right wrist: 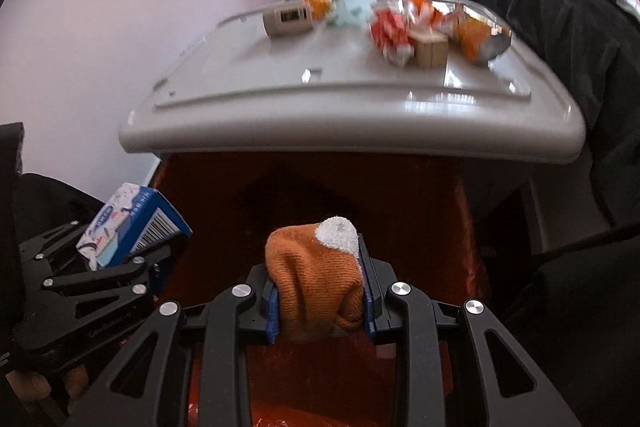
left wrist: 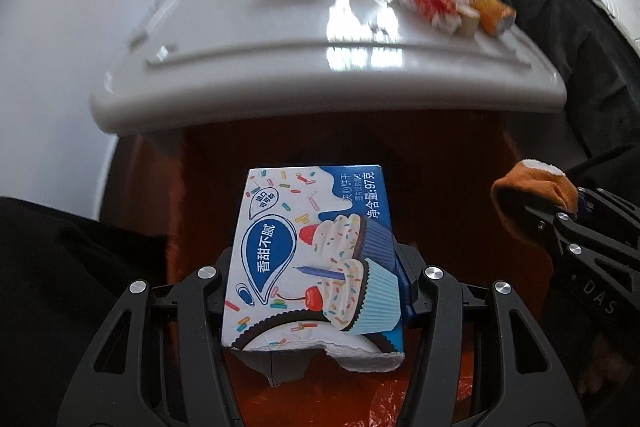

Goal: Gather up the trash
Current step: 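Carry both tools over the bin and open both to drop items, then grasp the red paper cup with the right tool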

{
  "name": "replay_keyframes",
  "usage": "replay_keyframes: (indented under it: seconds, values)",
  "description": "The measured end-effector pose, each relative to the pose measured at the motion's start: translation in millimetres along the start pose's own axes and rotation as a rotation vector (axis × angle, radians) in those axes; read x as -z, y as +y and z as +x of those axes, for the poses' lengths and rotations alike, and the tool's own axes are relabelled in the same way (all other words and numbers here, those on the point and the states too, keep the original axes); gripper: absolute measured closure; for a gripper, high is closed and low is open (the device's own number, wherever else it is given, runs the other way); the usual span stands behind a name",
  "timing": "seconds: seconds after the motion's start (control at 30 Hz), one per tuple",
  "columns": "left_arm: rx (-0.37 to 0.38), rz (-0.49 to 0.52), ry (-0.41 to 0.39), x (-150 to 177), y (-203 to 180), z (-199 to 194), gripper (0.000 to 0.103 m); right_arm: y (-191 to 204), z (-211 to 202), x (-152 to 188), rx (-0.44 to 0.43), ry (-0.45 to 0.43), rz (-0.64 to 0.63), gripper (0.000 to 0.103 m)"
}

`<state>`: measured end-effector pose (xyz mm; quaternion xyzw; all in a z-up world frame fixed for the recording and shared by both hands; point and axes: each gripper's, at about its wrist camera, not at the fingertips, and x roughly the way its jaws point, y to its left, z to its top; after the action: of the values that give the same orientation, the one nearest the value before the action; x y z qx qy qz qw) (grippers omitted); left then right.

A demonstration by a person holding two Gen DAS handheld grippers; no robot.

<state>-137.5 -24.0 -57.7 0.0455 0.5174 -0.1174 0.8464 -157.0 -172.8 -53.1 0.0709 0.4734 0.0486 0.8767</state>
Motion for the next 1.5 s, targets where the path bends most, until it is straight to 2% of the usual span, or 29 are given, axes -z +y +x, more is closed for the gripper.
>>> replay_keyframes:
  seconds: [0.2,0.5,0.53,0.6,0.63,0.67,0.7,0.73,1.3,1.4,1.5]
  values:
    - [-0.013,-0.023,0.115,7.2,4.5,37.7,0.05,-3.0,24.8,3.5,0.004,0.064,0.007,0.073]
    - [-0.017,-0.004,0.103,7.3,0.3,35.4,0.05,-5.5,28.0,0.5,0.007,0.073,0.016,0.072]
    - [-0.016,-0.006,0.104,5.5,-0.5,36.4,0.05,-5.2,28.2,0.4,0.007,0.073,0.015,0.07]
    - [-0.012,-0.006,0.111,3.9,-1.4,36.1,0.048,-5.6,28.1,0.3,0.007,0.08,0.02,0.056]
    - [-0.018,-0.003,0.12,3.9,-2.3,37.1,0.046,-6.5,26.5,-0.5,0.016,0.071,0.026,0.039]
    - [-0.026,-0.002,0.123,3.1,-1.5,38.1,0.033,-7.8,22.8,-1.1,0.029,0.047,0.032,0.035]
    - [-0.034,0.0,0.12,1.9,-1.6,37.5,0.026,-9.2,19.9,-1.9,0.026,0.034,0.041,0.036]
    - [-0.035,0.0,0.112,1.0,-1.8,35.8,0.026,-10.3,18.8,-2.2,0.023,0.03,0.048,0.036]
    - [-0.033,-0.002,0.093,-4.8,-3.4,29.1,0.025,-21.2,14.1,-2.6,0.013,0.033,0.107,0.036]
    - [-0.033,0.016,0.058,-12.5,-4.3,18.9,0.025,-24.8,11.4,-12.5,0.001,0.029,0.111,0.035]
    - [-0.037,0.048,0.011,-22.1,-8.8,7.2,0.024,-29.8,4.7,-37.9,0.011,-0.008,0.092,0.035]
